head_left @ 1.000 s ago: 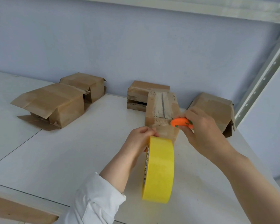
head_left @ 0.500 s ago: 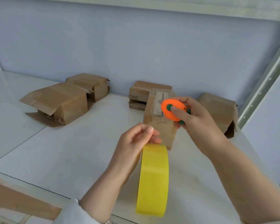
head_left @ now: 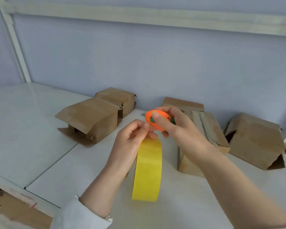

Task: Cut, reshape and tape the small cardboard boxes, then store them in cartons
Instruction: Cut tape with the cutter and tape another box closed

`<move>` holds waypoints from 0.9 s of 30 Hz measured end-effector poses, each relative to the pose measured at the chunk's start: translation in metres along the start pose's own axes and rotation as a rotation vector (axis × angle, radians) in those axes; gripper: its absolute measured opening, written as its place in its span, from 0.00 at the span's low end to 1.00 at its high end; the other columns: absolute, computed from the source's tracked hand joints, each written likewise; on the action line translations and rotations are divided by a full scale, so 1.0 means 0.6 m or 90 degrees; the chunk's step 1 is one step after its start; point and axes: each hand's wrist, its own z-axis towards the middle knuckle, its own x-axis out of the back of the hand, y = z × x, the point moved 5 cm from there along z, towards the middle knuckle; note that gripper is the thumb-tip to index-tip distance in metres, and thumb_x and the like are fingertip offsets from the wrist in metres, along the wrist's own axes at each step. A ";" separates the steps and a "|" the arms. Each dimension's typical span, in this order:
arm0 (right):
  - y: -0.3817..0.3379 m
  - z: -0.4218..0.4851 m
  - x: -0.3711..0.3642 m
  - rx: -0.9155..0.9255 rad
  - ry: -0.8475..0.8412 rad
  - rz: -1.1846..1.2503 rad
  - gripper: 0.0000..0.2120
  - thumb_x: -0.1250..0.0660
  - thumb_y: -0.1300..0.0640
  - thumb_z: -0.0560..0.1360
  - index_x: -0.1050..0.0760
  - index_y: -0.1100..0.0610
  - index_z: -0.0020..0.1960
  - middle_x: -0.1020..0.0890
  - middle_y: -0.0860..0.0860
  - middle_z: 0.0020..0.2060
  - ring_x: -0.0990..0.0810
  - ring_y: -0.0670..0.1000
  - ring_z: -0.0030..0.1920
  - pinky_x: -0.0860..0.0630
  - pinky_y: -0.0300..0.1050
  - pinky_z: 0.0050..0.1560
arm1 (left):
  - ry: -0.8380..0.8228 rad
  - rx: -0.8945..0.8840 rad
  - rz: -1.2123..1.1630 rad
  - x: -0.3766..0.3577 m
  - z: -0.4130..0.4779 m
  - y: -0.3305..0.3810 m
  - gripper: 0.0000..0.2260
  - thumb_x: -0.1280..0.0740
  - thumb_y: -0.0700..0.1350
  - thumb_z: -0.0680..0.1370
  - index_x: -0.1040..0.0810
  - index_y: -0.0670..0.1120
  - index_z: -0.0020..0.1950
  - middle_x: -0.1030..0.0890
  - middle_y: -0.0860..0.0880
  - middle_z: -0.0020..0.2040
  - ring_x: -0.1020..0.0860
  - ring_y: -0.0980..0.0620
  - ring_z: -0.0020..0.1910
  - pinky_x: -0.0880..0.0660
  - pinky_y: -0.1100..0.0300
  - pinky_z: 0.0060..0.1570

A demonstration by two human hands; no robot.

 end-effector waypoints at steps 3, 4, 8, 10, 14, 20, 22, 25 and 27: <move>0.002 0.033 -0.031 0.051 0.027 -0.074 0.08 0.32 0.57 0.74 0.27 0.53 0.53 0.22 0.42 0.44 0.25 0.34 0.40 0.30 0.27 0.42 | -0.023 0.018 0.028 0.038 0.035 -0.014 0.09 0.38 0.45 0.78 0.22 0.48 0.40 0.18 0.53 0.35 0.21 0.59 0.39 0.29 0.64 0.45; 0.004 0.045 -0.039 0.063 0.042 -0.101 0.08 0.32 0.59 0.74 0.27 0.54 0.52 0.22 0.42 0.44 0.26 0.34 0.40 0.31 0.26 0.42 | -0.035 0.024 0.038 0.049 0.045 -0.019 0.09 0.38 0.46 0.78 0.22 0.49 0.39 0.18 0.53 0.34 0.21 0.60 0.39 0.29 0.64 0.45; 0.021 0.084 -0.055 0.016 0.089 -0.123 0.07 0.33 0.59 0.75 0.27 0.52 0.52 0.23 0.42 0.41 0.27 0.36 0.35 0.31 0.28 0.38 | -0.108 0.057 0.050 0.075 0.074 -0.038 0.07 0.31 0.52 0.72 0.23 0.49 0.41 0.18 0.51 0.37 0.20 0.58 0.42 0.28 0.68 0.46; 0.035 0.100 -0.056 -0.039 0.098 -0.078 0.08 0.33 0.58 0.75 0.28 0.49 0.51 0.22 0.49 0.43 0.28 0.41 0.33 0.30 0.34 0.37 | -0.134 0.067 0.112 0.082 0.083 -0.043 0.09 0.28 0.52 0.71 0.23 0.50 0.44 0.20 0.57 0.37 0.21 0.61 0.42 0.30 0.71 0.44; 0.050 0.122 -0.067 -0.101 0.076 -0.055 0.06 0.33 0.57 0.75 0.27 0.48 0.50 0.20 0.55 0.47 0.27 0.46 0.36 0.31 0.37 0.34 | -0.115 0.087 0.220 0.099 0.088 -0.045 0.23 0.28 0.63 0.61 0.25 0.55 0.51 0.19 0.61 0.46 0.23 0.67 0.50 0.28 0.66 0.52; 0.046 0.133 -0.075 -0.078 0.072 -0.066 0.06 0.33 0.58 0.76 0.25 0.47 0.48 0.22 0.54 0.47 0.27 0.43 0.33 0.31 0.34 0.31 | -0.096 0.197 0.173 0.120 0.082 -0.058 0.53 0.27 0.65 0.53 0.45 0.54 0.73 0.32 0.58 0.63 0.29 0.64 0.61 0.30 0.71 0.49; 0.049 0.133 -0.074 -0.093 0.062 -0.042 0.05 0.34 0.58 0.76 0.24 0.48 0.48 0.21 0.54 0.45 0.25 0.41 0.30 0.32 0.33 0.30 | -0.096 0.223 0.162 0.130 0.080 -0.062 0.50 0.29 0.64 0.53 0.43 0.54 0.72 0.31 0.59 0.62 0.28 0.66 0.57 0.30 0.71 0.44; 0.071 0.136 -0.072 -0.179 0.037 -0.015 0.06 0.37 0.55 0.78 0.22 0.54 0.52 0.21 0.51 0.38 0.24 0.43 0.31 0.33 0.34 0.30 | -0.091 0.228 0.174 0.127 0.075 -0.068 0.47 0.27 0.68 0.55 0.40 0.56 0.70 0.30 0.60 0.61 0.29 0.66 0.57 0.31 0.70 0.48; 0.092 0.139 -0.073 -0.248 0.015 -0.089 0.13 0.39 0.49 0.79 0.20 0.55 0.52 0.24 0.49 0.34 0.29 0.45 0.32 0.34 0.37 0.35 | -0.054 0.191 0.208 0.124 0.077 -0.065 0.45 0.27 0.69 0.55 0.39 0.57 0.67 0.31 0.60 0.60 0.30 0.65 0.58 0.30 0.68 0.51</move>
